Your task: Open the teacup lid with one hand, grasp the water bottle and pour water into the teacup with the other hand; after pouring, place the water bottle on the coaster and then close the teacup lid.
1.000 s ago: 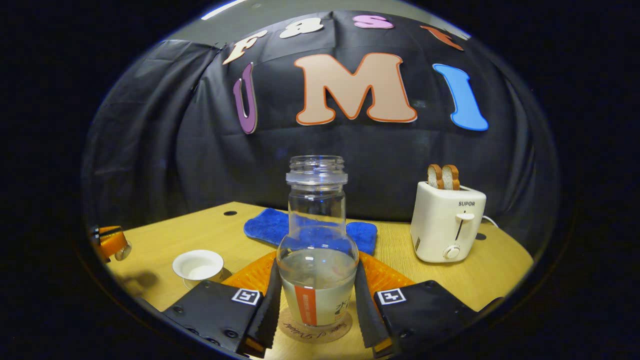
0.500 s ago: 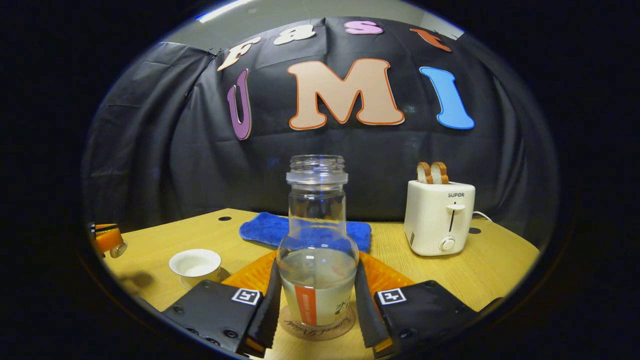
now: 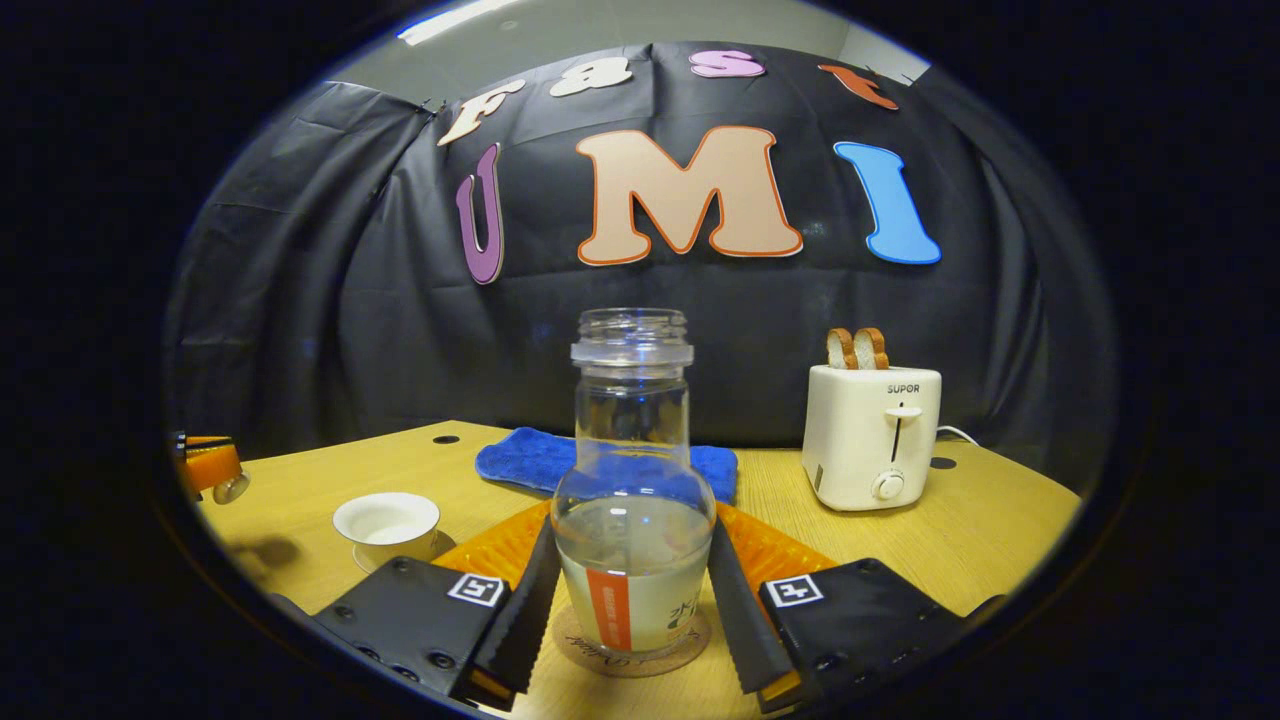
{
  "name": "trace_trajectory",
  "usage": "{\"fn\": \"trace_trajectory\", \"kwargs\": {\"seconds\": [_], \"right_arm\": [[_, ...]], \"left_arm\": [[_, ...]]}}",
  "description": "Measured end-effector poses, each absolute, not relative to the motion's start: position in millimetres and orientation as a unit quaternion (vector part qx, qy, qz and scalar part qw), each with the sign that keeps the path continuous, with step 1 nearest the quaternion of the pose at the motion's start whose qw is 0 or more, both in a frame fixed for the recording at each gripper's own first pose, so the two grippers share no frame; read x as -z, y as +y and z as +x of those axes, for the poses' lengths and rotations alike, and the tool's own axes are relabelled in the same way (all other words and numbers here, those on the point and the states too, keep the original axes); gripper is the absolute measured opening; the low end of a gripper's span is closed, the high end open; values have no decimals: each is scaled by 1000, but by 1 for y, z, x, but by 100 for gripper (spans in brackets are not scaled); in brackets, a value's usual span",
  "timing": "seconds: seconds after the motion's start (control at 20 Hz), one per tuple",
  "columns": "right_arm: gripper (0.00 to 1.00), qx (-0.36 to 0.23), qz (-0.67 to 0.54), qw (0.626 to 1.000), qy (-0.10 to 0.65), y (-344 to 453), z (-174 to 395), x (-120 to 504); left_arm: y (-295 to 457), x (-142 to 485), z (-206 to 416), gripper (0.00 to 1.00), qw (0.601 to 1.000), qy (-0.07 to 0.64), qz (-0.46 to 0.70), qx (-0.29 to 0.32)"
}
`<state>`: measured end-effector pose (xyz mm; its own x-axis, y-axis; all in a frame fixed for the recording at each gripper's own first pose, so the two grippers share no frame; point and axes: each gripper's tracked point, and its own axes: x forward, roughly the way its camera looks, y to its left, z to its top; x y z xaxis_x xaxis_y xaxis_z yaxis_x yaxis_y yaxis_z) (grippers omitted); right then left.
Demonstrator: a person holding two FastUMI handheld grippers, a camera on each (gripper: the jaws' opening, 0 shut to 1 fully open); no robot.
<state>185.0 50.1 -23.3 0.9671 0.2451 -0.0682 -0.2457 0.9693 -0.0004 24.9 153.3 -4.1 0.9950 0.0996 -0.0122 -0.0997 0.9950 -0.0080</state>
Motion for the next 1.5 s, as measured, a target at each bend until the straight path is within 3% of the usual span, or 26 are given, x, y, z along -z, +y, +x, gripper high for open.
{"fn": "trace_trajectory", "kwargs": {"seconds": [0.25,0.7,1.1,1.25,1.3,1.5], "right_arm": [[100,-120,-6,993,24,48,182,21],[99,-112,-3,994,12,40,161,16],[99,-130,-2,991,8,11,108,11],[100,-131,-1,991,8,-8,95,10],[94,-128,0,992,8,-14,93,9],[94,-125,0,992,8,-29,83,9]], "left_arm": [[154,4,25,21,999,6,-4,-51],[150,4,27,21,998,6,-6,-55],[107,4,69,21,1000,5,-4,-11],[97,-15,85,21,999,-33,-19,5],[92,-19,90,21,999,-42,-30,13],[79,-22,112,21,999,-31,-5,23]]}}
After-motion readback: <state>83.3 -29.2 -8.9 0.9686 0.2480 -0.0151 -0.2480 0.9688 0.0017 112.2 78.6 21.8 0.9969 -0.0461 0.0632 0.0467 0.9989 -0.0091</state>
